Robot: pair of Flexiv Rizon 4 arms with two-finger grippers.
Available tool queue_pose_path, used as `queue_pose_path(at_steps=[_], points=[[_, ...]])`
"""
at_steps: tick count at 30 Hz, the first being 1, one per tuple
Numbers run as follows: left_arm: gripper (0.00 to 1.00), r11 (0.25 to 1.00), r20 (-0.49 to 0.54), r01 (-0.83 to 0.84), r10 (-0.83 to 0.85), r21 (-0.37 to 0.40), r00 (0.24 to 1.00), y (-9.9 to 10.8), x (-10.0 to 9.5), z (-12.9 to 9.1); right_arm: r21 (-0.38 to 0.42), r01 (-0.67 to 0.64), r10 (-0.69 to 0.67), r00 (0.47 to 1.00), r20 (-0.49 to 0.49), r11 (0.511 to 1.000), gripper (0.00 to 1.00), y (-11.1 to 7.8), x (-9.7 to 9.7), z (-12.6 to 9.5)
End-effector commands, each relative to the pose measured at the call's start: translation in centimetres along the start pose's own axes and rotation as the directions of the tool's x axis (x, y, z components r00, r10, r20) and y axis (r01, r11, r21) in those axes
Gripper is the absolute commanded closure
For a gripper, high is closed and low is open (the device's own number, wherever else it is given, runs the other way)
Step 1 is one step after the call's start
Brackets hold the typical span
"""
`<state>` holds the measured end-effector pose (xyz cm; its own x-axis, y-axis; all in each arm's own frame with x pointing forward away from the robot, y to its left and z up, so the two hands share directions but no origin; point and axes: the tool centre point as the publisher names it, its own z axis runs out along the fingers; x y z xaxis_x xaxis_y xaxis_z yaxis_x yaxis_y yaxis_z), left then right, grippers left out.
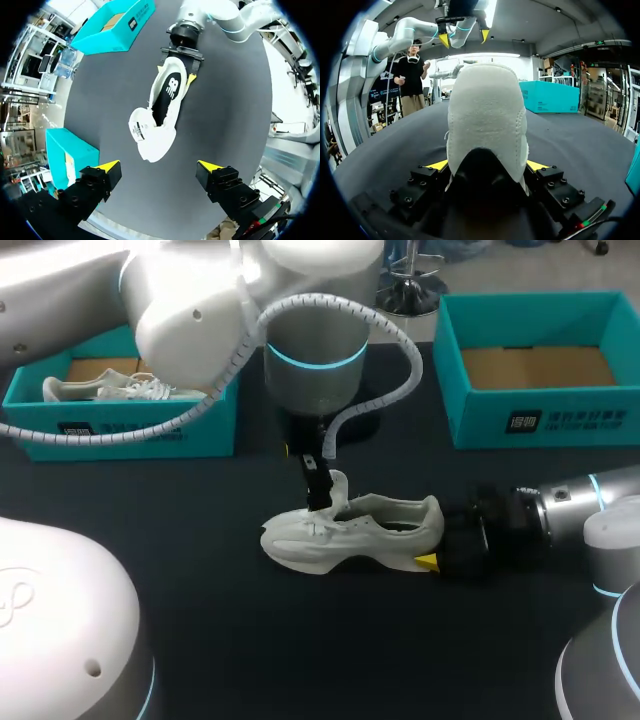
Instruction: Take the shoe out of the shoebox, open the shoe tongue, remove and reinsert the insole, then place the shoe into the shoebox
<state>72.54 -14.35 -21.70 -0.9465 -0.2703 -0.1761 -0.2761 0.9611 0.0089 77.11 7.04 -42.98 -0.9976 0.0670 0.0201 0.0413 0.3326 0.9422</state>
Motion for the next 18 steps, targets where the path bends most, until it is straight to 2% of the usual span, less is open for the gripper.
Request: queue_pose_path(at_steps=[1,2,8,9,10,11,12,13,18], points=[[0.0,0.993,0.032,-0.099,0.097,0.069,0.995,0.7,0.5,-0.1,0.004,-0.001,0.001,1.0,0.001,1.0,1.0,-0.2,0.0,0.4],[0.0,0.994,0.049,-0.096,0.093,0.057,0.994,0.4,0.5,-0.2,0.004,-0.001,0.001,1.0,0.001,1.0,1.0,-0.2,0.0,0.4],[0.0,0.986,-0.034,-0.167,0.168,0.028,0.985,-1.7,1.1,-0.2,0.004,-0.001,0.001,1.0,0.001,1.0,1.0,-0.2,0.0,0.4],[0.07,0.984,-0.05,-0.176,0.176,0.018,0.983,-2.1,1.1,0.0,0.004,-0.001,0.001,1.0,0.001,1.0,1.0,-0.2,0.0,0.4],[0.5,0.984,-0.063,-0.179,0.18,0.021,0.982,-2.5,1.2,0.1,0.004,-0.001,0.001,1.0,0.001,1.0,1.0,-0.2,0.0,0.4],[0.65,0.984,-0.06,-0.179,0.18,0.02,0.982,-2.9,1.3,0.2,0.004,-0.001,0.001,1.0,0.001,1.0,1.0,-0.2,0.0,0.4],[0.88,0.983,-0.049,-0.181,0.181,0.019,0.982,-3.3,1.5,0.3,0.004,-0.001,0.001,1.0,0.001,1.0,1.0,-0.2,0.0,0.4],[1.0,0.983,-0.05,-0.184,0.185,0.011,0.982,-3.9,1.5,0.5,0.004,-0.001,0.001,1.0,0.001,1.0,1.0,-0.2,0.0,0.4],[1.0,0.976,-0.059,-0.215,0.214,-0.017,0.975,-6.6,2.0,1.8,0.004,-0.001,0.001,1.0,0.001,1.0,1.0,-0.2,0.0,0.4]])
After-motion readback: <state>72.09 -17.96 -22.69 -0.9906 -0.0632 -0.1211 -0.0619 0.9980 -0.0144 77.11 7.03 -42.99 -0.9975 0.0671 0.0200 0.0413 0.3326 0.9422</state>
